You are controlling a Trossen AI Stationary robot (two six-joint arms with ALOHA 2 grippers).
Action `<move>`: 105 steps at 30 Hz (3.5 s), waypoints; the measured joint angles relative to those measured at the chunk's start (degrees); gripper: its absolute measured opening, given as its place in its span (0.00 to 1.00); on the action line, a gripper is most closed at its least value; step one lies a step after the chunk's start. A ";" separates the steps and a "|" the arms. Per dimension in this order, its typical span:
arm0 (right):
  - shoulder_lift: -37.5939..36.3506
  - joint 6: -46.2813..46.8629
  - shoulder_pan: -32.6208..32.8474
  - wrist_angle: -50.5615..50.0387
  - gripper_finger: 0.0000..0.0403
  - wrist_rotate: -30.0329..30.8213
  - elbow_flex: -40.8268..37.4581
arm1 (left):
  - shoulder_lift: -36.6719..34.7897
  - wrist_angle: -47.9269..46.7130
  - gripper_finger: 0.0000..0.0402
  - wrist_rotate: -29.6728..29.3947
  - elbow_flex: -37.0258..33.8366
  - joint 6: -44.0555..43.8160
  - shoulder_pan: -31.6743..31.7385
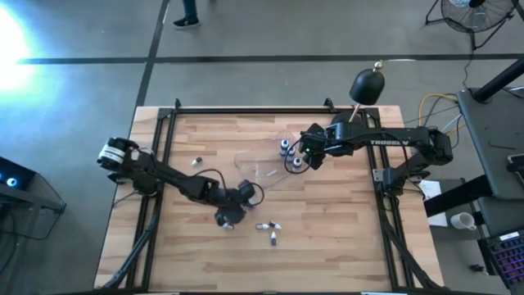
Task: Pick & Place food coloring
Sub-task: Put the big pink food coloring bottle into the transparent bin
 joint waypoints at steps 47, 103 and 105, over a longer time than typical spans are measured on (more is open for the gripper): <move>0.07 0.49 0.00 1.79 0.57 1.44 -0.02 | -4.15 -25.34 0.32 -16.32 4.05 -46.63 4.98; 0.04 0.56 0.00 5.60 0.57 1.44 -1.52 | -21.90 -23.58 0.41 -2.68 -14.88 -32.29 16.31; 0.04 0.57 0.00 5.65 0.57 1.43 -1.98 | -21.90 -23.58 0.40 -2.68 -14.88 -32.27 16.31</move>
